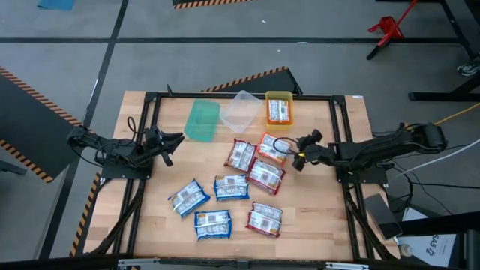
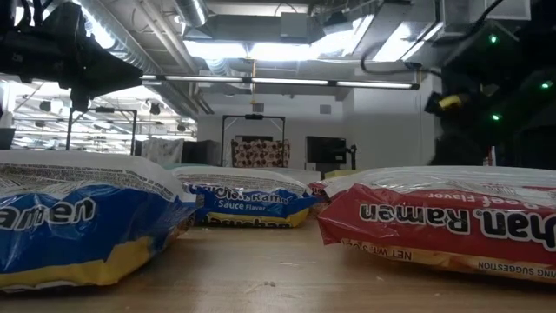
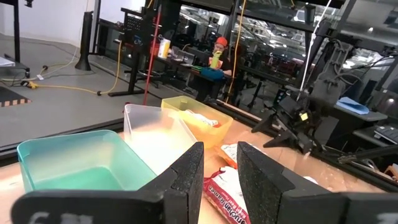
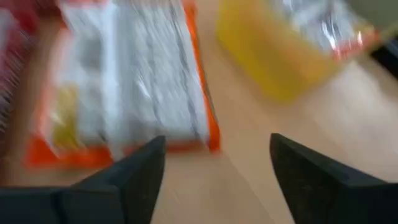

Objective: Sort Maruchan noodles
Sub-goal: Put the orange noodle pack into the yellow bin

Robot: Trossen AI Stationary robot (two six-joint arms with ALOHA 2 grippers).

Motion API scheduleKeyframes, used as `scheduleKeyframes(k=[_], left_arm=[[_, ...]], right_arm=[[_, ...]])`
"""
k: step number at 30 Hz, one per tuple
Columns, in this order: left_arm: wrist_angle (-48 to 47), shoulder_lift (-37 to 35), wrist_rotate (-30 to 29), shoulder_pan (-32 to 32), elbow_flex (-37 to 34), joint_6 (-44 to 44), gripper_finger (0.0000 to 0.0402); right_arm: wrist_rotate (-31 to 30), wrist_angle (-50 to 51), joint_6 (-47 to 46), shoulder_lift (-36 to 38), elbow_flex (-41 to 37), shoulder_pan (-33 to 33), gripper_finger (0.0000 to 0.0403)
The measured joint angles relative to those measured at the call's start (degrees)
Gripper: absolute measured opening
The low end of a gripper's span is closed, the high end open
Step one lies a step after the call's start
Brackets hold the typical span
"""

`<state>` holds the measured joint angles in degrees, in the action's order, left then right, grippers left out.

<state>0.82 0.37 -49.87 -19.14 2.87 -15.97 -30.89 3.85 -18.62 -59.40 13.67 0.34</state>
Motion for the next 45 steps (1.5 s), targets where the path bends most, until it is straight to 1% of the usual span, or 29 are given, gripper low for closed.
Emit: scheduleKeyframes(k=[3,7,13,16,19,24,26,29,34,37,40,41,42,45], left_arm=[[0.0,0.0,0.0,0.0,0.0,0.0,0.009],[0.0,0.0,0.0,0.0,0.0,0.0,0.009],[-0.1,0.0,0.0,0.0,0.0,0.0,0.009],[-0.1,0.0,0.0,0.0,0.0,0.0,0.009],[-0.1,0.0,0.0,0.0,0.0,0.0,0.009],[-0.3,0.0,0.0,0.0,0.0,0.0,0.009],[-0.4,0.0,0.0,0.0,0.0,0.0,0.009],[-0.4,0.0,0.0,0.0,0.0,0.0,0.009],[-0.4,0.0,0.0,0.0,0.0,0.0,0.009],[-0.4,0.0,0.0,0.0,0.0,-0.1,0.009],[-0.4,0.0,0.0,0.0,0.0,-0.1,0.009],[-0.4,0.0,0.0,0.0,0.0,-0.1,0.009],[-0.4,0.0,0.0,0.0,0.0,-0.1,0.009],[-0.4,0.0,0.0,0.0,0.0,-0.2,0.009]], right_arm=[[0.1,2.7,-0.9,-0.1,0.0,0.0,0.0299],[0.1,0.1,1.7,-1.9,0.0,-0.3,0.0302],[4.0,-2.5,7.9,-5.7,0.0,-5.8,0.0303],[6.9,-5.4,11.9,-7.3,0.0,-9.1,0.0303],[11.6,-9.0,15.5,-8.3,0.1,-11.7,0.0303],[17.3,-8.5,19.2,-10.7,1.7,-14.7,0.0303],[19.7,-8.3,20.2,-12.0,2.6,-15.2,0.0297],[21.8,-8.5,21.2,-14.2,4.3,-15.4,0.0268],[22.0,-8.2,23.3,-18.6,7.6,-15.4,0.0188],[22.6,-6.5,23.4,-20.9,9.8,-15.4,0.0125],[23.6,-5.0,23.1,-22.4,11.5,-15.3,0.0042],[23.9,-4.5,23.1,-22.7,11.9,-15.3,0.0021],[24.0,-4.2,22.9,-22.8,12.2,-15.3,0.0013],[24.0,-3.4,21.4,-22.9,13.0,-15.3,0.0009]])
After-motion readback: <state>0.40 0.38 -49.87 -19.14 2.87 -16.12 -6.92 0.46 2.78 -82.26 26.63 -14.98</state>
